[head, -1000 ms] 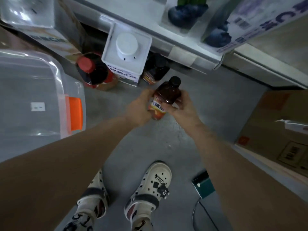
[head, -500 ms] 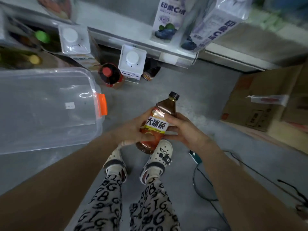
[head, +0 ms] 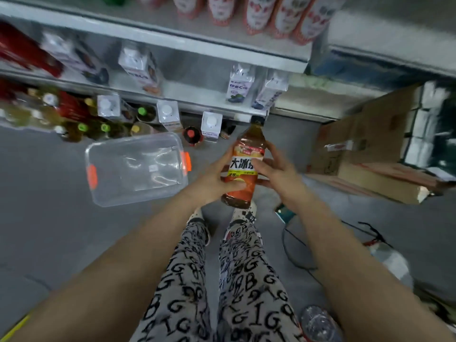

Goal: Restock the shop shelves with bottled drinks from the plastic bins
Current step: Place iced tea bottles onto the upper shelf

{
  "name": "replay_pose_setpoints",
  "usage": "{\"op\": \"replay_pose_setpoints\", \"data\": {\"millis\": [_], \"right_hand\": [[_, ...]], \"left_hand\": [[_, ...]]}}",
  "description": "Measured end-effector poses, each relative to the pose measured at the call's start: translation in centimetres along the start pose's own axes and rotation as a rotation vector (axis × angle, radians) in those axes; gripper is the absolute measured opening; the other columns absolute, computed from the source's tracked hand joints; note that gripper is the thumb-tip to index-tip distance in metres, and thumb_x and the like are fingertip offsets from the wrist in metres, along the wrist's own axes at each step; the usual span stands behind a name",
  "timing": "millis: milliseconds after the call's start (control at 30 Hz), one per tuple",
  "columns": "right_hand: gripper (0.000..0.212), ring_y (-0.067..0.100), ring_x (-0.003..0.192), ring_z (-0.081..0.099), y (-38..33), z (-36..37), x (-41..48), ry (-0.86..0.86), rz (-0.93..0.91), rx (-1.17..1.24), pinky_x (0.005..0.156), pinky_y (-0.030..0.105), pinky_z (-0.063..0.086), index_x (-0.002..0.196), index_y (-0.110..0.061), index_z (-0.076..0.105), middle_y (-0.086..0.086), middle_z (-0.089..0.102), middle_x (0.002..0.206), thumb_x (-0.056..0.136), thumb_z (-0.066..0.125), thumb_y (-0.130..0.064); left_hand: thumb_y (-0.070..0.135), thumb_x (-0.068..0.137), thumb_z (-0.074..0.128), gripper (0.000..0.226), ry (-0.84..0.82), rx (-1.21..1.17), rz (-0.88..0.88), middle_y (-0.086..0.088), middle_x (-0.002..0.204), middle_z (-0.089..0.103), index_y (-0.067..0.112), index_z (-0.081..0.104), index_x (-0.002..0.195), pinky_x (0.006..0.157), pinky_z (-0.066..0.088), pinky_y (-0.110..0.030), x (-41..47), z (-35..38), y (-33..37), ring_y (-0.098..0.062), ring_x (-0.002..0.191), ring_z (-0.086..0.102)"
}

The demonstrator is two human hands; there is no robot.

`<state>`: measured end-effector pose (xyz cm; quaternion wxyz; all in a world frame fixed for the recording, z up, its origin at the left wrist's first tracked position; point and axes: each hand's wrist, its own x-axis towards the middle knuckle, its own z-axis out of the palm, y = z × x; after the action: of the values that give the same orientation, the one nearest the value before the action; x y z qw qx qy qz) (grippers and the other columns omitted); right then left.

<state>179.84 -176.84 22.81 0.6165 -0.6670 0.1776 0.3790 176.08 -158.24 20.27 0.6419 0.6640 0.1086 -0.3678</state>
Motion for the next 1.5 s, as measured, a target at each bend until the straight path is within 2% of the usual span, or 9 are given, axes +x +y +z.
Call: {"op": "replay_pose_setpoints", "data": {"millis": [133, 233, 400, 500, 667, 867, 1067, 1267, 1500], "right_hand": [[0.052, 0.006, 0.09, 0.073, -4.9, 0.4, -5.9, 0.053, -0.075, -0.03, 0.074, 0.023, 0.06, 0.145, -0.015, 0.045, -0.004, 0.073, 0.106, 0.097, 0.064, -0.014], [0.048, 0.005, 0.088, 0.073, -8.4, 0.4, -9.5, 0.071, -0.139, -0.041, 0.073, 0.023, 0.059, 0.142, -0.018, 0.049, -0.011, 0.075, 0.096, 0.097, 0.065, -0.016], [0.05, 0.013, 0.093, 0.074, -13.3, 0.3, -14.3, 0.088, -0.224, -0.054, 0.076, 0.029, 0.061, 0.142, -0.019, 0.05, 0.001, 0.073, 0.111, 0.095, 0.068, -0.02], [0.053, 0.017, 0.097, 0.074, -15.9, 0.3, -16.8, 0.115, -0.278, -0.053, 0.075, 0.029, 0.061, 0.142, -0.019, 0.049, 0.005, 0.073, 0.115, 0.093, 0.07, -0.022], [0.052, 0.017, 0.099, 0.074, -20.3, -0.3, -21.4, 0.185, -0.422, -0.063, 0.085, 0.031, 0.06, 0.138, -0.021, 0.052, 0.005, 0.073, 0.115, 0.091, 0.072, -0.024], [0.041, 0.016, 0.093, 0.075, -25.4, -0.5, -27.1, 0.23, -0.575, -0.067, 0.068, 0.024, 0.059, 0.13, -0.026, 0.054, 0.0, 0.076, 0.106, 0.093, 0.07, -0.023], [0.036, 0.015, 0.092, 0.075, -29.0, -1.1, -30.8, 0.287, -0.702, -0.027, 0.068, 0.024, 0.059, 0.12, -0.029, 0.057, -0.005, 0.078, 0.097, 0.09, 0.072, -0.016], [0.064, 0.02, 0.095, 0.075, -34.0, -1.7, -34.4, 0.332, -0.818, -0.065, 0.072, 0.029, 0.06, 0.131, -0.024, 0.053, 0.002, 0.078, 0.102, 0.073, 0.078, -0.031], [0.052, 0.02, 0.097, 0.074, -42.8, -3.4, -37.6, 0.346, -0.968, -0.131, 0.072, 0.031, 0.061, 0.132, -0.018, 0.053, 0.001, 0.077, 0.106, 0.085, 0.076, -0.021]], "left_hand": [[0.013, 0.083, 0.077, 0.095, 0.007, 0.022, 0.071, 0.001, 0.137, 0.054, 0.034, 0.019, 0.156, 0.087, 0.052, -0.017, -4.6, 0.8, 5.5, -0.012, 0.12, 0.055], [0.016, 0.084, 0.076, 0.094, -0.023, 0.079, 0.129, 0.003, 0.134, 0.056, 0.04, 0.018, 0.154, 0.093, 0.051, -0.023, -7.5, 0.8, 9.8, -0.009, 0.119, 0.057], [0.006, 0.089, 0.07, 0.083, -0.067, 0.114, 0.185, 0.012, 0.112, 0.06, 0.046, 0.021, 0.143, 0.073, 0.055, -0.017, -12.0, 0.7, 16.2, 0.006, 0.092, 0.064], [0.011, 0.088, 0.072, 0.084, -0.053, 0.162, 0.246, 0.006, 0.112, 0.058, 0.046, 0.023, 0.146, 0.078, 0.06, -0.03, -14.1, 0.8, 19.3, -0.009, 0.099, 0.064], [0.017, 0.087, 0.074, 0.089, -0.05, 0.225, 0.375, 0.006, 0.12, 0.055, 0.054, 0.017, 0.144, 0.072, 0.06, -0.03, -17.0, 1.2, 25.0, -0.012, 0.102, 0.064], [0.024, 0.084, 0.077, 0.093, -0.089, 0.312, 0.533, 0.007, 0.137, 0.053, 0.057, 0.018, 0.148, 0.084, 0.059, -0.05, -19.4, 1.6, 31.1, -0.018, 0.109, 0.067], [0.017, 0.085, 0.076, 0.098, -0.116, 0.396, 0.673, 0.009, 0.132, 0.052, 0.05, 0.012, 0.151, 0.076, 0.061, -0.034, -21.3, 2.3, 36.8, -0.014, 0.109, 0.064], [0.025, 0.086, 0.074, 0.091, -0.099, 0.53, 0.808, 0.015, 0.124, 0.059, 0.066, 0.011, 0.136, 0.083, 0.06, -0.034, -23.4, 2.8, 42.9, -0.006, 0.11, 0.063], [0.033, 0.088, 0.071, 0.099, 0.023, 0.653, 0.944, 0.012, 0.139, 0.048, 0.048, -0.003, 0.153, 0.09, 0.057, -0.031, -25.7, 2.8, 51.9, -0.003, 0.114, 0.057]]}}
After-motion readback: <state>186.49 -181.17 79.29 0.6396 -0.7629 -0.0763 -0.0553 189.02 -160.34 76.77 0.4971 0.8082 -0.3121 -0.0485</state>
